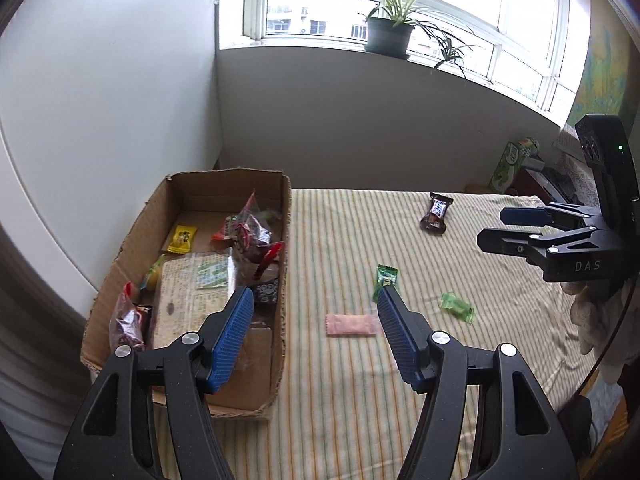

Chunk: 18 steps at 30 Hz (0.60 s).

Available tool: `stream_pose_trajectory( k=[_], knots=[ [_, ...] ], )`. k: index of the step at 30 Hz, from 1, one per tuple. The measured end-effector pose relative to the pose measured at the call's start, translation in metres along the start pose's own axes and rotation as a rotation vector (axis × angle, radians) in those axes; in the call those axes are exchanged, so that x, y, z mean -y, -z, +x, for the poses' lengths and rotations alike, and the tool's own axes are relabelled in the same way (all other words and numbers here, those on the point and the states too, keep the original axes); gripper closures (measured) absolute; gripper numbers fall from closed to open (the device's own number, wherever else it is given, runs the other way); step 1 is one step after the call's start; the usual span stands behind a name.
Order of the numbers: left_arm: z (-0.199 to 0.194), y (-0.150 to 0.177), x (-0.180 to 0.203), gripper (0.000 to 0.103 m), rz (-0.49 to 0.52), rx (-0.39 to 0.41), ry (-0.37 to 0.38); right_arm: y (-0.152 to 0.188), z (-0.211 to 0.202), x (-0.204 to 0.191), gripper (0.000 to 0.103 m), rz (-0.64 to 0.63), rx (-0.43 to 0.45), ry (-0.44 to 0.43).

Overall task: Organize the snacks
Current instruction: 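Grasp the green candy with the left tool while the right tool grasps the light green jelly packet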

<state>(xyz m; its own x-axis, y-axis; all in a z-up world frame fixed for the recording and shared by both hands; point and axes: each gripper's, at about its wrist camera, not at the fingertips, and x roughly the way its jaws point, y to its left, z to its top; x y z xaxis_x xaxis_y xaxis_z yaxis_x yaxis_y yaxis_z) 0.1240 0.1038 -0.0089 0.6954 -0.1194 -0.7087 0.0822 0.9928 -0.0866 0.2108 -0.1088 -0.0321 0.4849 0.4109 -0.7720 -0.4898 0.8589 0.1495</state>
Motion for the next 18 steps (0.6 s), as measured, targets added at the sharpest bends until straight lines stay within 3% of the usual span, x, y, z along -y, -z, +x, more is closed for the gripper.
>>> stream_pose_trajectory(
  k=[10,18],
  knots=[
    [0.024,0.007,0.043,0.039,0.063,-0.051,0.056,0.041,0.0,0.003,0.019,-0.041,-0.05,0.001],
    [0.056,0.006,0.056,0.057,0.083,-0.12,0.078,0.058,0.023,-0.002,0.025,-0.085,-0.113,-0.015]
  ],
)
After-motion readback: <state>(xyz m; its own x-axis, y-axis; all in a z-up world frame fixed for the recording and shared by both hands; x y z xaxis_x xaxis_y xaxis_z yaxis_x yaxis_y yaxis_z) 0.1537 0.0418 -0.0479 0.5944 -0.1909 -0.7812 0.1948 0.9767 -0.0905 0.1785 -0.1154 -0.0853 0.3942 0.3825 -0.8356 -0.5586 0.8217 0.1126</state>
